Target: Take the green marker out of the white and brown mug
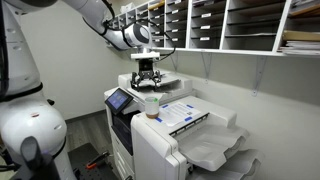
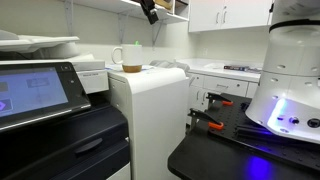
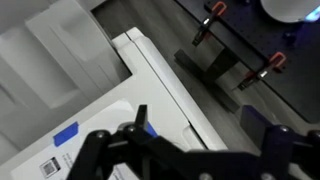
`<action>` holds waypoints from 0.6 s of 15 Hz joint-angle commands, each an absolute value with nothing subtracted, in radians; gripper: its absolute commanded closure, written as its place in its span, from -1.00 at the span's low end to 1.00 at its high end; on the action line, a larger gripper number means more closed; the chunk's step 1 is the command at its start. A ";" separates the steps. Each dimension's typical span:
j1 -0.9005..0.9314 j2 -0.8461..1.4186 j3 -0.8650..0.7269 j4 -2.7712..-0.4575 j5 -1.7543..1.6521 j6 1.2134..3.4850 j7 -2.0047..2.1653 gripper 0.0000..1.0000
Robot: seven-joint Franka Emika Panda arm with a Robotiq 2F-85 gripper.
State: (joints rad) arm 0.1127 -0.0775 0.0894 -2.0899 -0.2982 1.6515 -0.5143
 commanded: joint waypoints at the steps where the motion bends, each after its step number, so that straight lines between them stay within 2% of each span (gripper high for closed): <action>1: 0.131 -0.084 0.110 -2.094 -0.410 1.625 -0.630 -1.00; 9: 0.147 -0.102 0.119 -2.095 -0.450 1.644 -0.681 -1.00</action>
